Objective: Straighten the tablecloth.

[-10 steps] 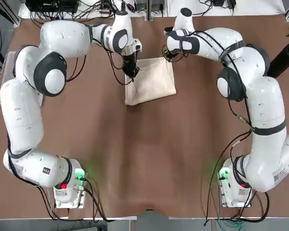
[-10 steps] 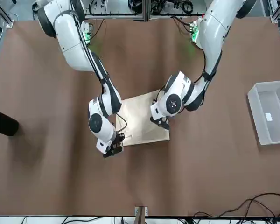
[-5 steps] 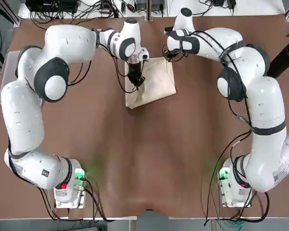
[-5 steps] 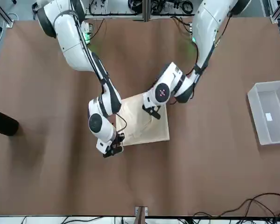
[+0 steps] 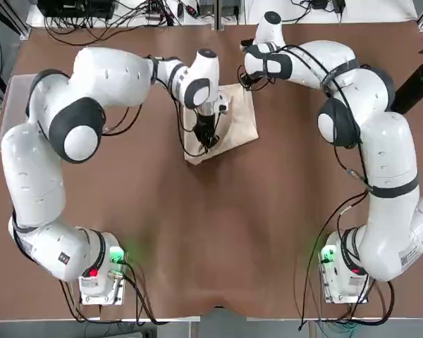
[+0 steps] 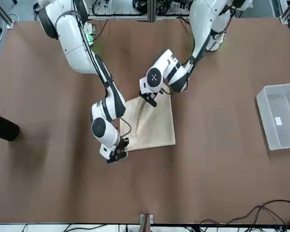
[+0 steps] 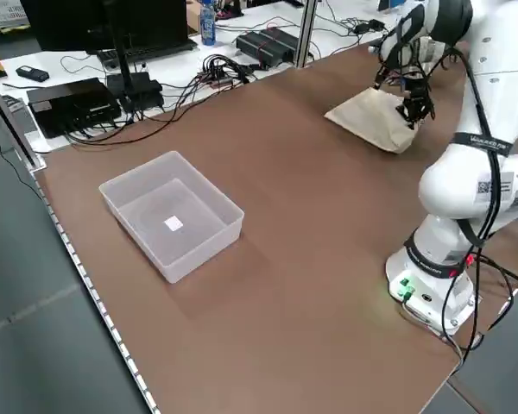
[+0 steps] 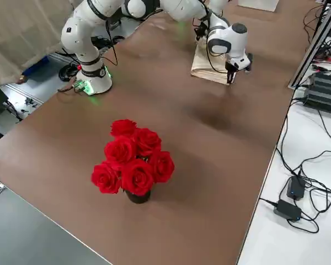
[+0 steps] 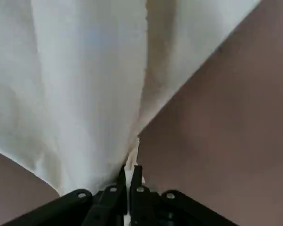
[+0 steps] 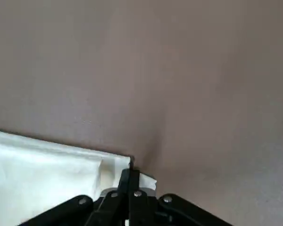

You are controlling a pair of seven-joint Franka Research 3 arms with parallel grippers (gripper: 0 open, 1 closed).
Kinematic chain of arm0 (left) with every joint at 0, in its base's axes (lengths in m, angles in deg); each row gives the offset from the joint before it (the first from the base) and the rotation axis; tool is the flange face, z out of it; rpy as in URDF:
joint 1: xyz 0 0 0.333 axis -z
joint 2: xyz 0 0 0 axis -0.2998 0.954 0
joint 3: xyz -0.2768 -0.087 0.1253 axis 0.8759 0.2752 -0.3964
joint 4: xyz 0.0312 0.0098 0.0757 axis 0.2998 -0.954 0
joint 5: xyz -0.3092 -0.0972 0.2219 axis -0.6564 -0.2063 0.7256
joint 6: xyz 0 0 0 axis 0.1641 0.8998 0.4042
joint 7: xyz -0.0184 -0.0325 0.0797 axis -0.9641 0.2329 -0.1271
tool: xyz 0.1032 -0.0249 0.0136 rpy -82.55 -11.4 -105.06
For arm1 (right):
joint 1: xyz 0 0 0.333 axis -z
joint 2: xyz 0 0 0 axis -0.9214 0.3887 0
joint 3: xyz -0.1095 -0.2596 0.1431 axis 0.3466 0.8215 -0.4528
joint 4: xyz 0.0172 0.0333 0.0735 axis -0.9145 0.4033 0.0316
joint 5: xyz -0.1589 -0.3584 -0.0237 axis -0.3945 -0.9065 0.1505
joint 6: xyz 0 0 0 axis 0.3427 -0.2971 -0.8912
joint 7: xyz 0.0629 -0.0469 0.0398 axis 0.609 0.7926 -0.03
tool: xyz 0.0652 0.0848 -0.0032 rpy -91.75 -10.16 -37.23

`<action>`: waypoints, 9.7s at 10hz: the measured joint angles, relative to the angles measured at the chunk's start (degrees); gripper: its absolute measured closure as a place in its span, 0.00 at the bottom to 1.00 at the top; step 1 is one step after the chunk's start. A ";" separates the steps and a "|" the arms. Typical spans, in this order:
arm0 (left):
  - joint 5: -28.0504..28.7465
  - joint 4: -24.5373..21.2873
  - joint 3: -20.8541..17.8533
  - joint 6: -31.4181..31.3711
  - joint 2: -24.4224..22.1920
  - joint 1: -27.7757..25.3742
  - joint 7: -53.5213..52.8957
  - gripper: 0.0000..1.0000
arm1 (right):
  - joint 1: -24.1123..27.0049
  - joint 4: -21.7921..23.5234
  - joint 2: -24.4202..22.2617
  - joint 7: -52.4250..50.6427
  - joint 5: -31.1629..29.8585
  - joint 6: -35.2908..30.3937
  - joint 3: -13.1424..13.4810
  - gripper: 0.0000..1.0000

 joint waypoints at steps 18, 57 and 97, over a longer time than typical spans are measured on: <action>0.00 -6.78 0.09 8.19 -1.58 10.51 2.88 0.40 | 0.12 0.00 0.05 -0.02 0.00 0.00 0.15 0.99; 0.22 14.38 -24.07 22.25 -31.55 -23.57 -14.98 0.00 | 11.55 38.46 -19.84 -55.73 52.61 -4.15 -7.67 0.00; 1.90 12.49 -25.68 20.19 -31.30 -23.32 -19.07 0.00 | 9.91 42.61 -20.32 -65.20 62.26 5.56 -12.07 0.96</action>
